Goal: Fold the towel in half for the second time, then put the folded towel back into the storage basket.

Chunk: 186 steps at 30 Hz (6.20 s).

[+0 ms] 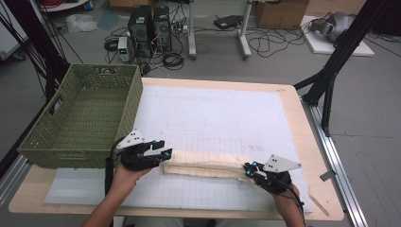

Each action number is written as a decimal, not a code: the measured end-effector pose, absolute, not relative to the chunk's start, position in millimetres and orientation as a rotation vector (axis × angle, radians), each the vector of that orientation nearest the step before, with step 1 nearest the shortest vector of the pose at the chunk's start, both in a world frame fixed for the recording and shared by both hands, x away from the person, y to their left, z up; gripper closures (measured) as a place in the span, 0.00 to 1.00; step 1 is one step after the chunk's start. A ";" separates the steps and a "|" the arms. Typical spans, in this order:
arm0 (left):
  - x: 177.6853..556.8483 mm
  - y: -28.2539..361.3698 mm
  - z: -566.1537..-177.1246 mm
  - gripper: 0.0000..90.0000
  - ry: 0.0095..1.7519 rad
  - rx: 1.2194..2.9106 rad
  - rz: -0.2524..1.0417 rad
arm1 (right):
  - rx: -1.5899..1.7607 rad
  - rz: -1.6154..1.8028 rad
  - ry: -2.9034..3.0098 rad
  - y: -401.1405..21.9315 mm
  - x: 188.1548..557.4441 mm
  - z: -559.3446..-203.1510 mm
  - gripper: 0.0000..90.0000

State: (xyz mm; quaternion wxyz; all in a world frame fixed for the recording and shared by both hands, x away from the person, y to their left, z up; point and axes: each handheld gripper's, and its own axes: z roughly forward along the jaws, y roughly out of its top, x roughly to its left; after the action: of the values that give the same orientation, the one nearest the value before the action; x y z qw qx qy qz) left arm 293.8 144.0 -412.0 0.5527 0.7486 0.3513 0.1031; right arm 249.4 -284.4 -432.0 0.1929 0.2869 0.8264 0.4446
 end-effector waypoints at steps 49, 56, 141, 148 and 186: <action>289.5 121.5 -430.0 0.73 0.799 1.976 0.271 | 0.853 1.111 2.381 -246.7 254.6 -446.8 0.63; 288.6 107.7 -434.4 0.70 0.762 1.991 0.271 | 0.936 1.283 2.270 -249.5 254.6 -432.2 0.47; 289.6 163.5 -417.5 0.20 0.817 1.744 0.368 | 1.114 1.213 1.960 -319.6 248.5 -408.4 0.13; 292.1 163.1 -419.2 0.20 0.830 1.740 0.354 | 1.124 1.209 1.953 -321.2 248.3 -409.0 0.13; 295.9 148.8 -436.9 0.33 0.982 1.869 0.250 | 1.122 1.202 1.981 -318.9 247.0 -414.2 0.13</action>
State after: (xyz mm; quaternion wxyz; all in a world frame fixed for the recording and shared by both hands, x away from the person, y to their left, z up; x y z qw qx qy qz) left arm 295.9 148.8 -436.9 0.4863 0.7682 0.4034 0.1027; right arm 247.0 -318.9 -414.2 0.2797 0.4183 0.7388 0.4484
